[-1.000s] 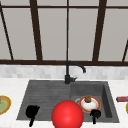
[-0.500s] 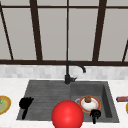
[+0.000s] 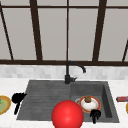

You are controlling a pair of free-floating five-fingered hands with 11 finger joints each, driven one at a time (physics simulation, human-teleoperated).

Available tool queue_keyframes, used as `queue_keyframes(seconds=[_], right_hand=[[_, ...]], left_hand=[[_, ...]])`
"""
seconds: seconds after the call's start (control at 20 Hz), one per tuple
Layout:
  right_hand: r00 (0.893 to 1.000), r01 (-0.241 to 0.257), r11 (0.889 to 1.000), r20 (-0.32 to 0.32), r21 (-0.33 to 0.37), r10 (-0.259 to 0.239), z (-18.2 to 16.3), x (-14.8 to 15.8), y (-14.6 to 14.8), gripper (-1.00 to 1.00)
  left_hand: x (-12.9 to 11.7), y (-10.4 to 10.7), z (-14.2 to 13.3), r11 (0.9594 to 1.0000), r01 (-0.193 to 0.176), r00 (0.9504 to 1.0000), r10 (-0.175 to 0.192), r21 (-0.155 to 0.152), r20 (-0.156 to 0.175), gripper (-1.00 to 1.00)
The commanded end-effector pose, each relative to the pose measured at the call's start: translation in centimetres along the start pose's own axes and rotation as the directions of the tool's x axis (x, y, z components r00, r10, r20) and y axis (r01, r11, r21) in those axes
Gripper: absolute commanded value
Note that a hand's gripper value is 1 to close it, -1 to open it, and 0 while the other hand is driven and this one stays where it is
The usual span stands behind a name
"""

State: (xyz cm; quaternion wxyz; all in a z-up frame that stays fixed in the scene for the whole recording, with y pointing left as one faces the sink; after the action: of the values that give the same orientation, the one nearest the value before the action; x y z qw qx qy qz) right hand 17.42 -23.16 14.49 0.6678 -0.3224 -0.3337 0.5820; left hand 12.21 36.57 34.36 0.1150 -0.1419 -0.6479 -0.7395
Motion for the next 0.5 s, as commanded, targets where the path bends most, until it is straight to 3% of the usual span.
queue_keyframes(seconds=[0.0,0.15,0.45], right_hand=[[1.0,0.0,1.0,0.0,0.0,0.0,0.0,0.0,0.0,0.0],[1.0,0.0,1.0,0.0,0.0,0.0,0.0,0.0,0.0,0.0],[1.0,0.0,1.0,0.0,0.0,0.0,0.0,0.0,0.0,0.0]], left_hand=[[-0.2,-0.2,2.2,0.9963,-0.086,0.9955,0.086,0.002,-0.04,-1.0],[-0.3,-0.3,3.8,0.9947,-0.102,0.9935,0.102,0.002,-0.049,-1.0],[-1.0,-0.7,6.1,0.9963,-0.082,0.9936,0.084,0.026,-0.077,-1.0]])
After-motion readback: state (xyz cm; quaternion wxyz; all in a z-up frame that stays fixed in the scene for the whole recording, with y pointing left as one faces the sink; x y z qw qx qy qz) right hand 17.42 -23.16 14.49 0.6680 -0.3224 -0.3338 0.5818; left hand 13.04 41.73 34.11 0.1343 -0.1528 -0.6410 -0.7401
